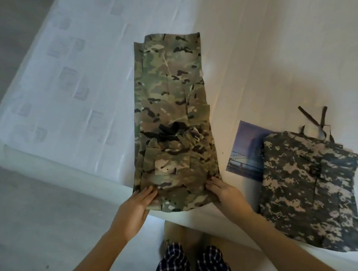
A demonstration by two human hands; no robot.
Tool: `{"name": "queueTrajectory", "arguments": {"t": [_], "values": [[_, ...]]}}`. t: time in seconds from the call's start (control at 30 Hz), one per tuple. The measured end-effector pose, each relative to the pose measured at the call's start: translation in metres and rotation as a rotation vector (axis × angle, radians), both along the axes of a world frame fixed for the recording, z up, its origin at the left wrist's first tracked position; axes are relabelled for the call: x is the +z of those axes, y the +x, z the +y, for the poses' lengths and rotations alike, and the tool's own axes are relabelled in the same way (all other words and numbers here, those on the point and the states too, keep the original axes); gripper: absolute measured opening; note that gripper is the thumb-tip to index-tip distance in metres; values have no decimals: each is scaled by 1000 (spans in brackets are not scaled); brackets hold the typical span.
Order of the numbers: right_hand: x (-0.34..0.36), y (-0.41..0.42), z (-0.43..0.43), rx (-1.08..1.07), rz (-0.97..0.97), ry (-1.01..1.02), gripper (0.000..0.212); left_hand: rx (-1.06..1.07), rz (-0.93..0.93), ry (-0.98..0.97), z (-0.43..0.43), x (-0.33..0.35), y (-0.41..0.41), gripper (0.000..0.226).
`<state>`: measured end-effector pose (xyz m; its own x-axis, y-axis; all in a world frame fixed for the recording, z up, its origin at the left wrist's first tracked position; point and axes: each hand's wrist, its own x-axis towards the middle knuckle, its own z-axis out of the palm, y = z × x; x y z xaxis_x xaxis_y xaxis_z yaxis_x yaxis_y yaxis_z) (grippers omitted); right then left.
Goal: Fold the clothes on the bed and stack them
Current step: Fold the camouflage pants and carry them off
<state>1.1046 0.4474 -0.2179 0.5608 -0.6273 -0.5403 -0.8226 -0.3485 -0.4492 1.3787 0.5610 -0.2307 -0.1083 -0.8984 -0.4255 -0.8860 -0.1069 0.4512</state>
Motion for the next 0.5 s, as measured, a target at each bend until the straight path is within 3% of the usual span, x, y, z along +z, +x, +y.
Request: {"name": "queueTrajectory", "arguments": {"t": [0.1,0.2,0.27,0.33,0.4,0.5], "values": [[33,-22,-10,-19,-38,116,24,94,166,345,1,30,6,41],[78,-39,-20,-3,-104,423,5,84,301,642,-2,66,8,23],[112,-39,-39,-52,-162,580,23,90,427,733,-16,94,17,17],[134,-31,-69,-80,-160,616,22,87,513,730,-44,122,34,6],[140,-13,-107,-119,-214,536,19,126,543,599,-81,140,56,13],[117,27,-163,-411,-489,435,21,548,612,224,-135,131,84,30]]}}
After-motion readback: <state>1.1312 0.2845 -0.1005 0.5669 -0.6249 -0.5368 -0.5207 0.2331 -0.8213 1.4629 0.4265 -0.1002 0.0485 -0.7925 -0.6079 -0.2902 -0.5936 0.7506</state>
